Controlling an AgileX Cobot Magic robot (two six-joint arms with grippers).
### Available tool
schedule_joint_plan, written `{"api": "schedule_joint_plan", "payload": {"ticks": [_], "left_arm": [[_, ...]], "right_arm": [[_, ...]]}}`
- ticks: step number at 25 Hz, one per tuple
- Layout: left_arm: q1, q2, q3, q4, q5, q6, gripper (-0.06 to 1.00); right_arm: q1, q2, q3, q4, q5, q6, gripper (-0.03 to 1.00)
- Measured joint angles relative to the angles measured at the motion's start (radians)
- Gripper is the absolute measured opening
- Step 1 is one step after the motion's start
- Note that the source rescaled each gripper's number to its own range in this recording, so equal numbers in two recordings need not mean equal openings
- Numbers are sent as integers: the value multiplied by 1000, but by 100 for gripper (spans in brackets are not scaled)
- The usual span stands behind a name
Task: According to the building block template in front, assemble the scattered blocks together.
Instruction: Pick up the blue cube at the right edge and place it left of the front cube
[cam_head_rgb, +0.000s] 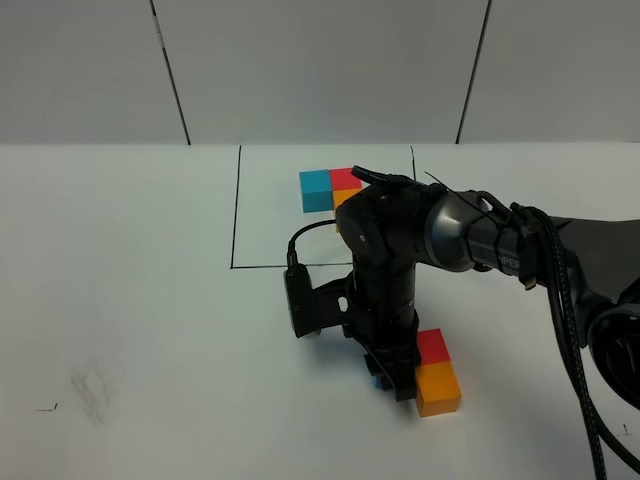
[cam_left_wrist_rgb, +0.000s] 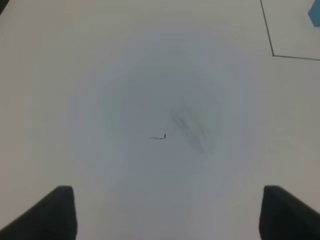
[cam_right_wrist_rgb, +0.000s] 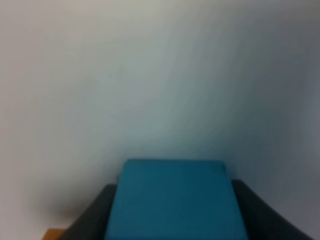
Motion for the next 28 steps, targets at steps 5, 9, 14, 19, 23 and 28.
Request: {"api": "schedule_joint_plan", "payload": {"ticks": [5, 9, 14, 19, 23, 28], "left_arm": [[0, 0, 0, 0, 0, 0, 65], [0, 0, 0, 0, 0, 0, 65], [0, 0, 0, 0, 0, 0, 65], [0, 0, 0, 0, 0, 0, 65], [0, 0, 0, 0, 0, 0, 65], [0, 0, 0, 0, 0, 0, 65]], "right_arm": [[0, 0, 0, 0, 1, 6, 0], [0, 0, 0, 0, 3, 22, 0], [0, 0, 0, 4, 5, 47, 5], [0, 6, 2, 3, 24, 76, 50], [0, -3, 3, -3, 17, 88, 70], [0, -81, 3, -5, -17, 91, 71]]}}
